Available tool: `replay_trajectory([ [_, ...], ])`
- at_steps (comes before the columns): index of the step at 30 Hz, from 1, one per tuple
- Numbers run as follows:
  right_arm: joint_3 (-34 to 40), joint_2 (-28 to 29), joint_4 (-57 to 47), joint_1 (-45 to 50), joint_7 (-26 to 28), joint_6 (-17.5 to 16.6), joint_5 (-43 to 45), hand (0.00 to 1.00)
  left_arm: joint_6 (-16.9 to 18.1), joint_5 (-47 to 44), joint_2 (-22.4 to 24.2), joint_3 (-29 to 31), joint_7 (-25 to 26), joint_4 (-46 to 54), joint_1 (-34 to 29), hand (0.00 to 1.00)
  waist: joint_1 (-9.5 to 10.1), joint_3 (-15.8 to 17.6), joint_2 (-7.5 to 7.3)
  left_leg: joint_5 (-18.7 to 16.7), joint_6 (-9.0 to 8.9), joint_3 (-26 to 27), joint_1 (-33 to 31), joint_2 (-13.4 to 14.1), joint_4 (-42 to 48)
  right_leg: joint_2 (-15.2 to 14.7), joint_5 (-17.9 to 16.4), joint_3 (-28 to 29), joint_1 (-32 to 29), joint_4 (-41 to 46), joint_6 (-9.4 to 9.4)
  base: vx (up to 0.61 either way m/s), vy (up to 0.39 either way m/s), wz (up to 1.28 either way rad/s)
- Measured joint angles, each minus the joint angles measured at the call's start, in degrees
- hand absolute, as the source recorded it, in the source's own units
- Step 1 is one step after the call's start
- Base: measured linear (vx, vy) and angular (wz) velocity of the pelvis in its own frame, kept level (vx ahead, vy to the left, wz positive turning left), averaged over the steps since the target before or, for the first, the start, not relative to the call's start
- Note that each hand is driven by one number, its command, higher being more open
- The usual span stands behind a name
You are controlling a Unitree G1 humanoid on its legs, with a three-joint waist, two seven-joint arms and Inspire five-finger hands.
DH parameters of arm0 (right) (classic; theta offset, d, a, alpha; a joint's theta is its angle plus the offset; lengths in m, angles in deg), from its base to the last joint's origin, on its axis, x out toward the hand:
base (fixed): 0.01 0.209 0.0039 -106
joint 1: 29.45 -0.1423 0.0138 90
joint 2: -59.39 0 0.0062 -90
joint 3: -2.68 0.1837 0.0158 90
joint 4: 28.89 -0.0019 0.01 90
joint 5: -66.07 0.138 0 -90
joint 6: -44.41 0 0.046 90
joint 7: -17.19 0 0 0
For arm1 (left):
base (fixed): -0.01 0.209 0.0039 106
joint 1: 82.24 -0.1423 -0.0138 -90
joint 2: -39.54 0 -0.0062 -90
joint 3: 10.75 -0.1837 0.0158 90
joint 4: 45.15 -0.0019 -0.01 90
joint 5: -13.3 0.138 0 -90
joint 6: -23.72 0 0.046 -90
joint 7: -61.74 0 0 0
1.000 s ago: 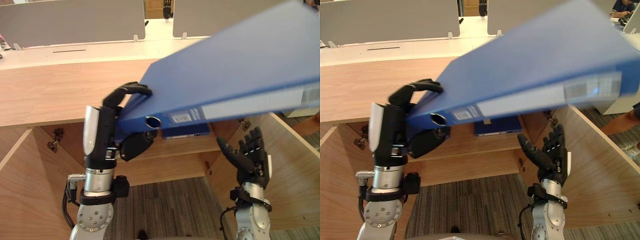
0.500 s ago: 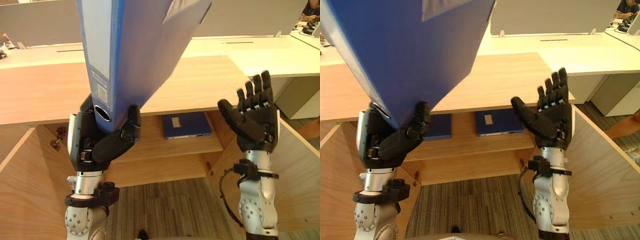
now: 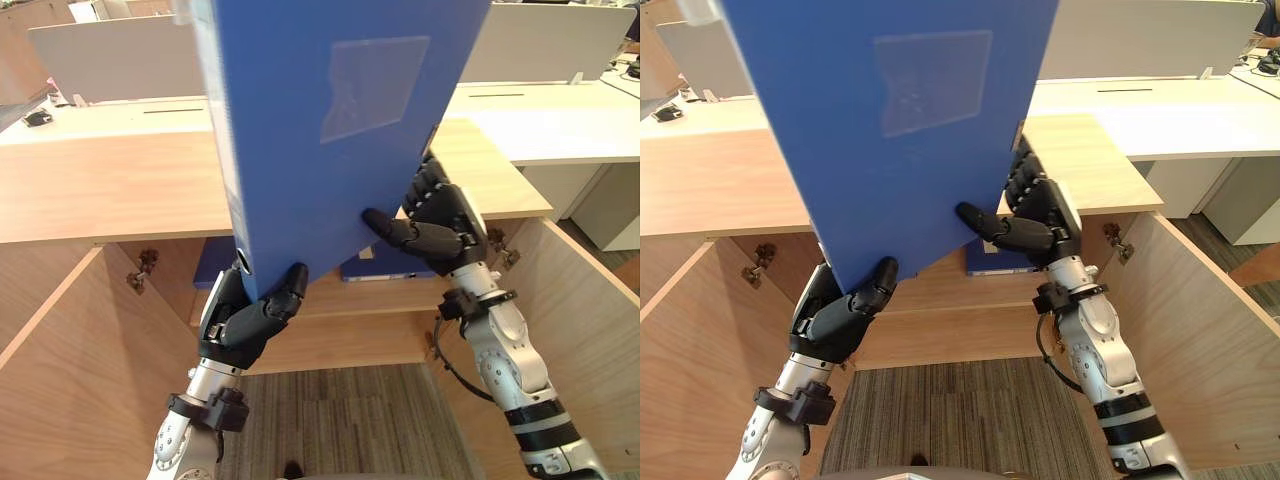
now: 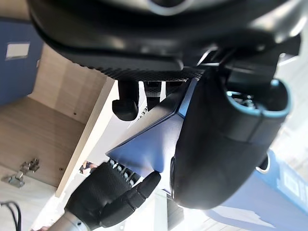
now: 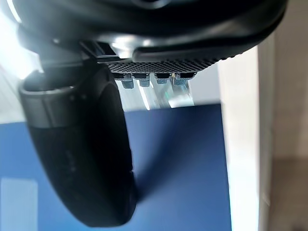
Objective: Walk over to the cabinet, pick up the folder, carry it to the office cabinet, place the folder inside the office cabinet, then close the office cabinet door
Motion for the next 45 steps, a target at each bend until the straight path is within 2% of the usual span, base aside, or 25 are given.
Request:
replay_trajectory([
  [2, -3.9, -3.2, 0.7, -2.0, 2.0, 0.4, 1.0, 0.00, -0.1, -2.6, -1.6, 0.1, 0.0, -0.9, -0.1, 0.00, 0.14, 0.0, 0.00, 0.3, 0.05, -0.3, -0.3, 0.0, 0.0, 0.0, 0.1, -0.3, -0.1, 0.0, -0.03, -0.03, -0.004, 0.07],
  [9, -6.8, -6.6, 3.4, -2.6, 2.6, 1.9, 3.8, 0.00, 0.1, -3.9, -5.1, 0.8, 0.0, -2.3, -0.7, 0.00, 1.69, 0.0, 0.00, 1.0, 0.08, -1.3, -1.0, -0.1, 0.0, 0.0, 0.5, -1.4, -0.1, -0.4, -0.07, -0.02, 0.002, 0.08],
  [12, -6.6, -6.4, 3.4, -2.6, 2.9, 2.0, 3.8, 0.00, 0.4, -4.3, -5.2, 1.0, 0.0, -2.3, -1.2, 0.00, 2.01, 0.0, 0.00, 1.1, 0.05, -1.4, -1.1, 0.0, 0.0, 0.1, 0.6, -1.5, -0.1, -0.4, -0.13, -0.03, 0.000, 0.02],
  [15, -4.5, -2.4, 1.5, -0.7, 4.7, 2.3, 3.5, 0.00, 0.5, -4.2, -3.6, 2.9, -1.1, -2.8, -1.2, 0.00, 2.43, 0.0, 0.00, 1.3, -0.02, -1.4, -1.3, 0.1, 0.0, 0.2, 0.6, -1.5, -0.3, -0.6, -0.19, -0.03, -0.001, 0.00],
  [16, -3.4, 0.0, 0.0, 0.3, 4.7, 2.5, 2.9, 0.00, 0.5, -4.1, -2.6, 3.5, -1.8, -3.1, -1.2, 1.00, 2.57, 0.0, 0.01, 1.3, -0.03, -1.5, -1.4, 0.2, 0.0, 0.3, 0.6, -1.5, -0.4, -0.6, -0.23, 0.00, 0.000, 0.00],
  [20, 1.7, 11.3, -1.5, 2.5, 3.2, 3.5, -3.4, 0.00, 0.7, -0.2, 5.2, 6.9, -3.5, -4.8, -0.5, 1.00, 3.74, 0.0, 0.00, 1.4, -0.03, -1.6, -1.5, 0.3, 0.0, 0.4, 0.6, -1.6, -0.4, -0.7, -0.19, 0.00, 0.000, 0.00],
  [23, 3.6, 16.4, -2.8, 2.7, 1.8, 3.5, -6.6, 0.00, 1.7, 4.2, 10.3, 12.0, -2.2, -7.1, 0.4, 1.00, 4.13, 0.0, -0.01, 1.4, -0.04, -1.7, -1.6, 0.3, 0.0, 0.4, 0.7, -1.5, -0.4, -0.7, -0.16, 0.00, 0.000, 0.00],
  [25, 4.4, 17.9, -3.6, 2.7, 1.1, 3.4, -8.0, 0.00, 2.3, 6.0, 11.7, 14.4, -1.0, -7.4, 0.3, 1.00, 4.33, 0.0, -0.02, 1.3, -0.09, -1.7, -1.7, 0.5, 0.0, 0.4, 0.7, -1.6, -0.4, -0.9, -0.12, 0.00, 0.000, 0.00],
  [28, 5.7, 19.8, -5.3, 2.7, 0.1, 3.3, -8.0, 0.00, 3.5, 8.9, 13.4, 20.2, 2.7, -10.9, 0.3, 1.00, 4.60, 0.0, -0.02, 1.3, -0.19, -1.8, -1.8, 0.5, 0.0, 0.4, 0.8, -1.7, -0.3, -1.2, 0.02, 0.00, 0.000, 0.00],
  [30, 6.9, 21.9, -7.9, 2.8, -0.6, 2.0, -8.0, 0.00, 3.5, 10.9, 14.7, 25.8, 8.2, -17.3, 0.2, 1.00, 4.51, 0.0, -0.06, 1.2, -0.29, -1.8, -1.9, 0.6, 0.0, 0.4, 0.8, -1.7, -0.3, -1.3, 0.03, 0.00, 0.000, 0.00],
  [33, 7.2, 22.2, -10.9, 2.8, -1.1, -0.1, -8.8, 0.00, 3.3, 13.7, 16.5, 30.9, 12.3, -22.8, -0.9, 1.00, 4.63, 0.0, -0.12, 1.1, -0.37, -2.0, -2.1, 0.5, 0.0, 0.4, 0.8, -1.9, -0.3, -1.3, 0.03, 0.00, -0.002, 0.01],
  [36, 5.9, 22.3, -11.7, 3.2, -1.2, -1.3, -13.5, 0.00, 3.3, 17.2, 16.6, 33.4, 14.5, -28.8, -1.5, 1.00, 4.69, 0.0, -0.17, 1.0, -0.44, -2.2, -2.3, 0.6, 0.0, 0.4, 0.7, -2.3, -0.5, -1.3, -0.04, -0.01, -0.004, 0.04],
  [40, -0.3, 20.9, -10.3, 6.1, -1.2, -1.3, -21.2, 0.00, 3.2, 21.8, 16.2, 33.8, 15.1, -41.5, -0.9, 1.00, 4.72, 0.1, -0.28, 0.7, -1.00, -2.2, -3.6, 0.9, 0.0, 0.4, 0.1, -2.5, -1.9, -1.3, -0.81, -0.02, 0.001, 0.00],
  [44, -7.3, 18.6, -3.0, 7.1, -1.5, -1.0, -30.5, 0.00, 2.1, 24.1, 15.6, 33.1, 15.0, -58.2, 1.6, 1.00, 4.81, 1.0, -1.67, 1.0, -1.30, -2.2, -5.4, 1.1, 0.1, 0.5, 0.1, -2.5, -4.0, -0.3, -0.77, 0.00, 0.000, 0.00],
  [45, -9.1, 17.8, -0.8, 7.0, -2.2, -1.0, -33.4, 0.00, 1.8, 25.2, 14.8, 31.8, 15.2, -62.8, 2.8, 1.00, 5.15, 2.3, -2.03, 1.1, -1.43, -2.2, -6.4, 1.3, 0.4, 0.5, 0.1, -2.5, -5.3, 0.7, -0.75, 0.00, 0.000, 0.00],
])
